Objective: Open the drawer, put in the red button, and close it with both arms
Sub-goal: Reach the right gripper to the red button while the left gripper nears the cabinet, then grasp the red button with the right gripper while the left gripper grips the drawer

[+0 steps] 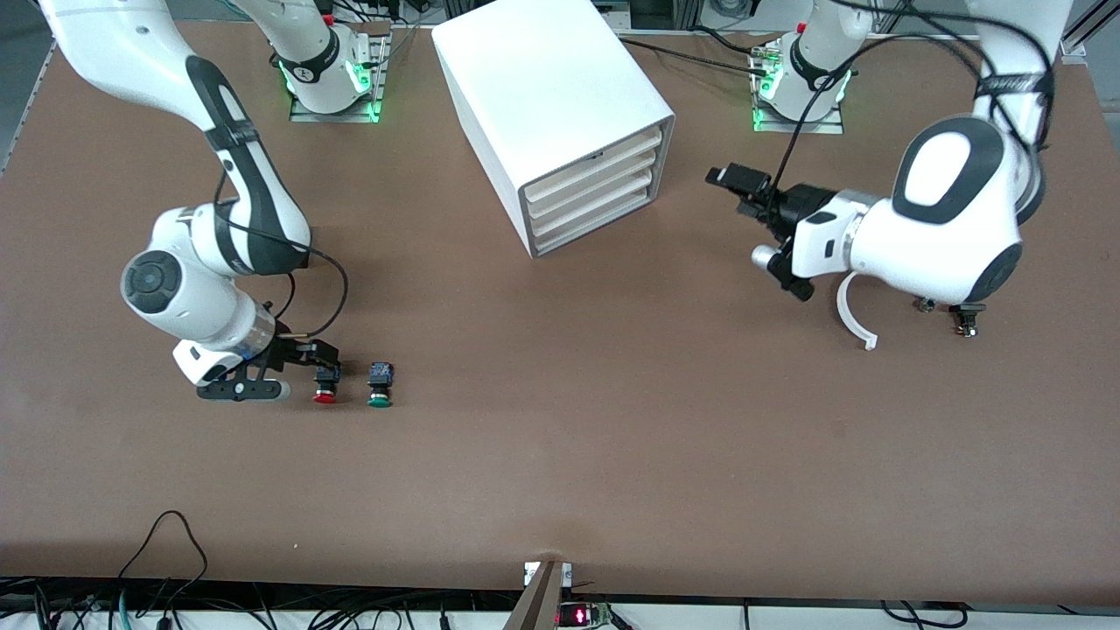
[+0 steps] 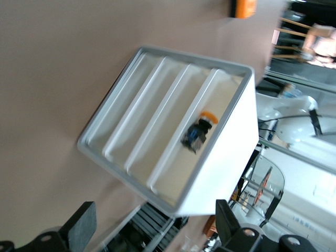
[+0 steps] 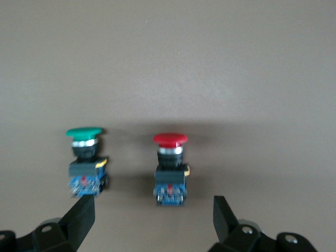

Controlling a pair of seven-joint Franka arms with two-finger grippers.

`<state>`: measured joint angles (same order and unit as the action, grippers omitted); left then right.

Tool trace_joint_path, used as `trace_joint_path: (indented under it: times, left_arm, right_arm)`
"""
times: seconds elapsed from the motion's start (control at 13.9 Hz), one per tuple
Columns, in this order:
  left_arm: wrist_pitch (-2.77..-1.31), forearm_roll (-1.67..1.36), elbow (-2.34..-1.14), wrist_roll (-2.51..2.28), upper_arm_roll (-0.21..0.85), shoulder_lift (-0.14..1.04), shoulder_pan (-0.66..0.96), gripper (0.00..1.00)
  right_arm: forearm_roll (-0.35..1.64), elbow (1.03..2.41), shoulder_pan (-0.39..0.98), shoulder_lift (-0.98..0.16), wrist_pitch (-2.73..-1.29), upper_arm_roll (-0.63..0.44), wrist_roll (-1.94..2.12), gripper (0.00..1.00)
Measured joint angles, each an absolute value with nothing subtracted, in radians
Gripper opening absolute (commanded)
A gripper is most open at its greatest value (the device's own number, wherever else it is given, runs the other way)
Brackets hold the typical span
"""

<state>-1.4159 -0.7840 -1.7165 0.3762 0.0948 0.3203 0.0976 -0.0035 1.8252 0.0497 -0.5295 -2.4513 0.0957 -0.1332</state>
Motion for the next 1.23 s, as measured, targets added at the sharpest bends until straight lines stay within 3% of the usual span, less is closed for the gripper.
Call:
trace_joint_path:
  times: [0.22, 0.43, 0.72, 0.87, 1.01, 1.23]
  left_arm:
    - [-1.575, -0.928, -1.822, 0.591, 0.116, 0.382, 0.101, 1.00]
    - [-1.662, -1.018, -1.984, 0.731, 0.146, 0.370, 0.109, 1.00]
    - [-1.696, -1.053, -2.094, 0.899, 0.156, 0.360, 0.109, 0.95]
    - [-1.758, -1.127, -2.146, 0.985, 0.171, 0.358, 0.110, 0.82]
    - [-1.820, -1.230, -2.216, 1.110, 0.205, 0.360, 0.113, 0.77]
    - [-1.830, -1.265, -2.281, 1.177, 0.214, 0.360, 0.113, 0.75]
  right_arm:
    - [-0.005, 1.847, 0.049, -0.589, -2.550, 0.092, -0.125, 1.00]
    - [-0.005, 1.848, 0.044, -0.630, -2.589, 0.088, -0.117, 0.96]
    - [-0.005, 1.848, 0.042, -0.637, -2.593, 0.086, -0.116, 0.47]
    - [-0.005, 1.848, 0.042, -0.637, -2.594, 0.086, -0.116, 0.27]
    - [-0.005, 1.848, 0.042, -0.637, -2.596, 0.086, -0.116, 0.04]
    - [-0.005, 1.844, 0.041, -0.637, -2.601, 0.086, -0.116, 0.00]
